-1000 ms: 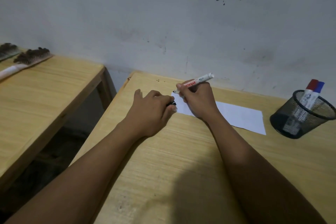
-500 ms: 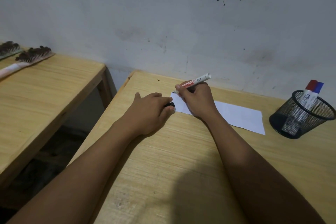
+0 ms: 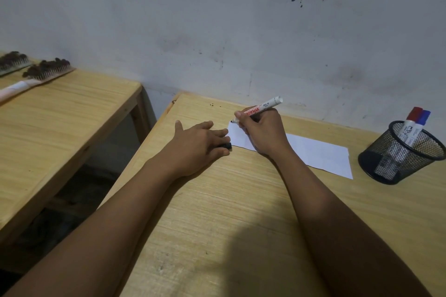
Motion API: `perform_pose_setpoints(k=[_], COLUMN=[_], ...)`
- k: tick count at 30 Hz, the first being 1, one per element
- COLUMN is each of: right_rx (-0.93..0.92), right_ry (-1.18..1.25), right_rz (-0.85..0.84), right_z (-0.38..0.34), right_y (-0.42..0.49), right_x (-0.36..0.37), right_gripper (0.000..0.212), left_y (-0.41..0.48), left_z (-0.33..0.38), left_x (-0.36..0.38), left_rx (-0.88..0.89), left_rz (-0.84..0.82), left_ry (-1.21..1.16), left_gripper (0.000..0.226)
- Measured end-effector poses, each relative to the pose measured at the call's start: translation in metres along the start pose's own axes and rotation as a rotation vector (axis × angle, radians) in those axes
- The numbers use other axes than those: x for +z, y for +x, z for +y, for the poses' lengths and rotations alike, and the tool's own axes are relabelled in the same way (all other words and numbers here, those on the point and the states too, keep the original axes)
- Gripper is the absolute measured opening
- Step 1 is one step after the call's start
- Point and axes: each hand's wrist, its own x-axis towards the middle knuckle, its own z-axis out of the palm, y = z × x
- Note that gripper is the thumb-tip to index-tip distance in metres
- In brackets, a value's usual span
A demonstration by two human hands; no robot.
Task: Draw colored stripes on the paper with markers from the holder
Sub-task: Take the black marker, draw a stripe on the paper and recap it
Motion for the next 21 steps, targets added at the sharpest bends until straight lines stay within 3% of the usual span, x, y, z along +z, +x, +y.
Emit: perform_pose_setpoints(k=[21], right_rx=[-0.013], right_ry=[0.010], right_rz=[-0.029], right_z=[0.0000], right_y=[-0.0026], right_x=[-0.0030], right_gripper=[0.027], left_y=[0.0044], left_z=[-0.0020], left_x=[-0.0014], left_rx=[-0.008], left_rz=[-0.034], left_ry=[0.049], left_gripper=[0.037])
